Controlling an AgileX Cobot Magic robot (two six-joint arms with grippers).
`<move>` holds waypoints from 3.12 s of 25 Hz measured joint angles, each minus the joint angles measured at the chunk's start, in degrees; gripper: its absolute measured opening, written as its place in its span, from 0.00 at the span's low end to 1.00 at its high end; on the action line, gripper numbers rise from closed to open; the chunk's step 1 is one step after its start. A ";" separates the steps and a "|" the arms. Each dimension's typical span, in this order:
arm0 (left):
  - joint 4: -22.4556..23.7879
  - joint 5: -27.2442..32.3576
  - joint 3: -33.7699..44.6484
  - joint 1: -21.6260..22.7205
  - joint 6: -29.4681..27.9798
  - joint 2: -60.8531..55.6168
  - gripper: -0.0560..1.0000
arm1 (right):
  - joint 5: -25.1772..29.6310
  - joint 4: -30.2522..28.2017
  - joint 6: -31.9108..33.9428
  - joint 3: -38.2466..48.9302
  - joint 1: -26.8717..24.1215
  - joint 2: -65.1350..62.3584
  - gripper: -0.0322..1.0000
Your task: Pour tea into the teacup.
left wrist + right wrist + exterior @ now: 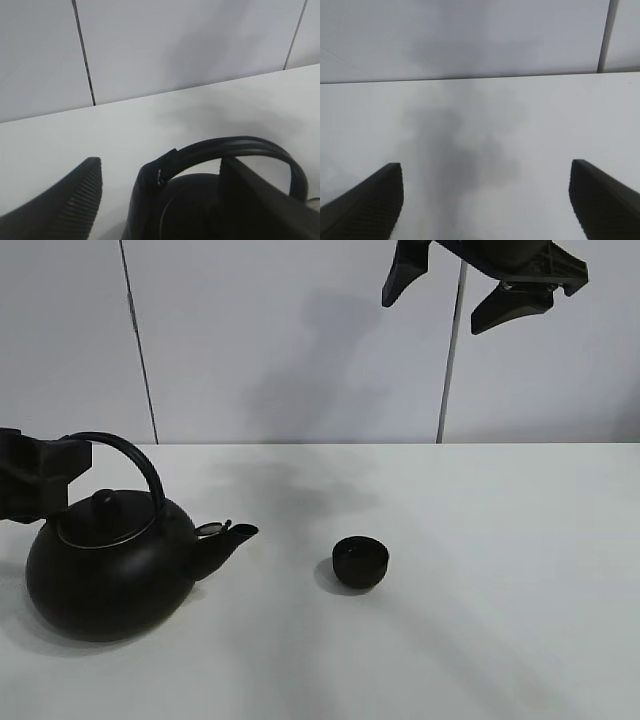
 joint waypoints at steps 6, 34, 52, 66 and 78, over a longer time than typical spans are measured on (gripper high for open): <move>1.07 -1.72 2.92 0.00 -3.27 -0.80 0.57 | 0.00 0.00 0.00 0.00 0.00 0.00 0.63; 13.83 83.65 -30.07 -4.56 -16.93 -31.56 0.60 | 0.00 0.00 0.00 0.00 0.00 0.00 0.63; -11.89 115.24 -62.54 -5.99 -4.24 -8.74 0.59 | 0.00 0.00 0.00 0.00 0.00 0.00 0.63; -11.97 115.34 -62.76 -5.99 -4.21 -8.58 0.59 | 22.82 6.36 1.74 0.00 0.00 0.00 0.63; -11.97 115.34 -62.76 -5.99 -4.21 -8.58 0.59 | 28.32 6.43 1.77 0.00 0.00 0.00 0.63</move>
